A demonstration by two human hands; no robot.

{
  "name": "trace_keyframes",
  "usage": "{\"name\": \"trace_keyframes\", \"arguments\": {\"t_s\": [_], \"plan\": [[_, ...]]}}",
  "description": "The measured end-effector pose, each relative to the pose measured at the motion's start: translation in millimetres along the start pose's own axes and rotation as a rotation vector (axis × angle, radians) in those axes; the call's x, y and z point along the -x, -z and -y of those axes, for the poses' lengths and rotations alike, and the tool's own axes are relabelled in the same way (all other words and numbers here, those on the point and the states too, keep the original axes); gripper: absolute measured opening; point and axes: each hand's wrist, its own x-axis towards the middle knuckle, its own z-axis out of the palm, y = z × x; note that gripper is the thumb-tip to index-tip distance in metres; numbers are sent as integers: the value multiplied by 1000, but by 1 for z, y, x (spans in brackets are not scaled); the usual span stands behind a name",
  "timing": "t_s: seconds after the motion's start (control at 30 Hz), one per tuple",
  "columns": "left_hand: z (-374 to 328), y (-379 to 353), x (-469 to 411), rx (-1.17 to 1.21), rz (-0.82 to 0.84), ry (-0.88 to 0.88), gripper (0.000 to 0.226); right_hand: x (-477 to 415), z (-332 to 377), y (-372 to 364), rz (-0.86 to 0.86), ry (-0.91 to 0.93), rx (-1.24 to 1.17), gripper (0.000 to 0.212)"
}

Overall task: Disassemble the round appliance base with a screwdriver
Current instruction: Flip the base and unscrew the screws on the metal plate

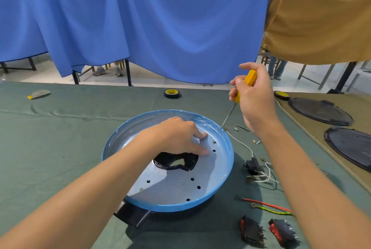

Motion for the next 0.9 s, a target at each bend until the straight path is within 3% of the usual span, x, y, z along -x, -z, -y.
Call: {"name": "trace_keyframes", "arguments": {"t_s": [0.07, 0.33, 0.5, 0.9], "plan": [[0, 1, -2, 24, 25, 25, 65, 3, -3, 0, -45, 26, -29, 23], [-8, 15, -10, 41, 85, 48, 67, 19, -17, -8, 58, 9, 74, 21], [-8, 16, -12, 41, 74, 36, 68, 19, -16, -6, 24, 14, 3, 22], [-8, 14, -11, 36, 44, 9, 66, 24, -17, -7, 124, 18, 39, 15]]}}
